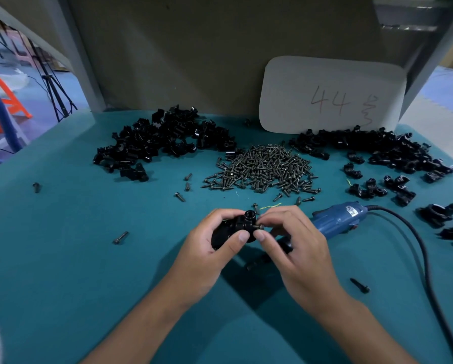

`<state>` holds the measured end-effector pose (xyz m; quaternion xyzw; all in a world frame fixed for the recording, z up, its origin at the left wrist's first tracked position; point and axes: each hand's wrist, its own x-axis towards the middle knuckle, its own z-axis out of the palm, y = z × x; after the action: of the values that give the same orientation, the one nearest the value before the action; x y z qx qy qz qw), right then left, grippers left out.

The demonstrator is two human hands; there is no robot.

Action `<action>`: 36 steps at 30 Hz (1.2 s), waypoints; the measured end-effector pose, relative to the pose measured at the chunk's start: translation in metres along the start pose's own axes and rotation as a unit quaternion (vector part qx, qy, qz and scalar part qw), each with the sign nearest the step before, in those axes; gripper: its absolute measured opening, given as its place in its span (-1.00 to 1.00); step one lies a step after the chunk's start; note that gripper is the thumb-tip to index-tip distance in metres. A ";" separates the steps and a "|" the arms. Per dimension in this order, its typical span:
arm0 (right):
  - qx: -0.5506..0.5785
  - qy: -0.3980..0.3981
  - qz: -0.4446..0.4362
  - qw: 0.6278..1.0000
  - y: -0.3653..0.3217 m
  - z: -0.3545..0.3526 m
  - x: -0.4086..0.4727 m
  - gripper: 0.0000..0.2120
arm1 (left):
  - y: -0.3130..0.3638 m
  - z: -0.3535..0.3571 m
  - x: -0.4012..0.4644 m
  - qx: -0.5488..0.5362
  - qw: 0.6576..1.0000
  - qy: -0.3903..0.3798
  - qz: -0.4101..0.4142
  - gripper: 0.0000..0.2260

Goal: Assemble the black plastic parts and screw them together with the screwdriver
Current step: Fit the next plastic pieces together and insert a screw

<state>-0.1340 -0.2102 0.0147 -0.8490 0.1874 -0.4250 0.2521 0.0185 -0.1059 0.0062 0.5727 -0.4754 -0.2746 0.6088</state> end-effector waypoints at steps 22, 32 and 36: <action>-0.091 -0.050 -0.036 0.994 0.002 -0.005 0.003 -0.72 | 0.000 0.002 -0.004 0.093 0.995 0.009 0.024 -0.76; -0.078 -0.163 0.019 0.983 0.000 -0.011 0.003 -0.71 | -0.001 0.002 -0.006 0.104 0.994 -0.007 0.028 -0.75; -0.062 -0.164 0.023 0.984 0.001 -0.012 0.005 -0.75 | -0.001 0.001 -0.005 0.110 0.993 0.002 0.030 -0.75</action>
<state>-0.1412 -0.2172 0.0238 -0.9169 0.1889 -0.2612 0.2356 0.0157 -0.1022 0.0037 0.6224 -0.5186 -0.2010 0.5507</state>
